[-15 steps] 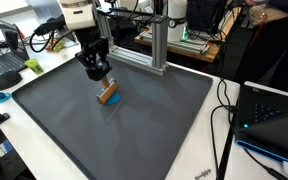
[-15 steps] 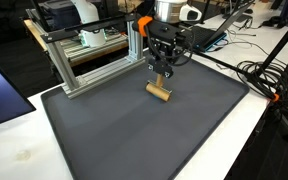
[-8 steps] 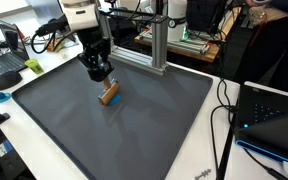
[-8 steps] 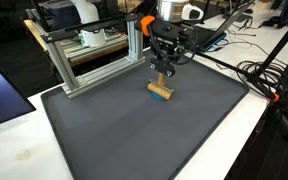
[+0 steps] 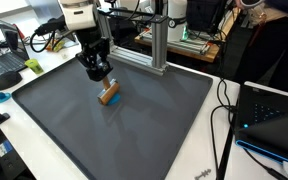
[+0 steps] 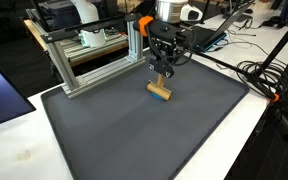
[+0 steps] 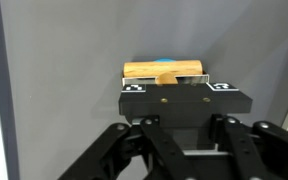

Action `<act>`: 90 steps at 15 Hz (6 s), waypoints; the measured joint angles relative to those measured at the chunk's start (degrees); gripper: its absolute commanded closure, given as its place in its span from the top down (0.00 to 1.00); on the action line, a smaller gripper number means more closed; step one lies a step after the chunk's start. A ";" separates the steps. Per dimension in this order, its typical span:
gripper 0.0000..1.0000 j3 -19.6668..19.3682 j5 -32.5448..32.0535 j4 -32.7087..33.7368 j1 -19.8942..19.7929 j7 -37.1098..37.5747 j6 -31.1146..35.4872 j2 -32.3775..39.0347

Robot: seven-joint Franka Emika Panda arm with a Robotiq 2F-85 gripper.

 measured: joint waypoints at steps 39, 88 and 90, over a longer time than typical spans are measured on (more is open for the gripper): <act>0.22 -0.17 -3.87 -0.06 3.23 6.05 0.14 0.29; 0.22 -4.25 4.77 -9.14 -4.91 10.15 -0.12 -14.95; 0.22 -4.98 8.58 -12.84 -4.95 12.55 -0.60 -19.37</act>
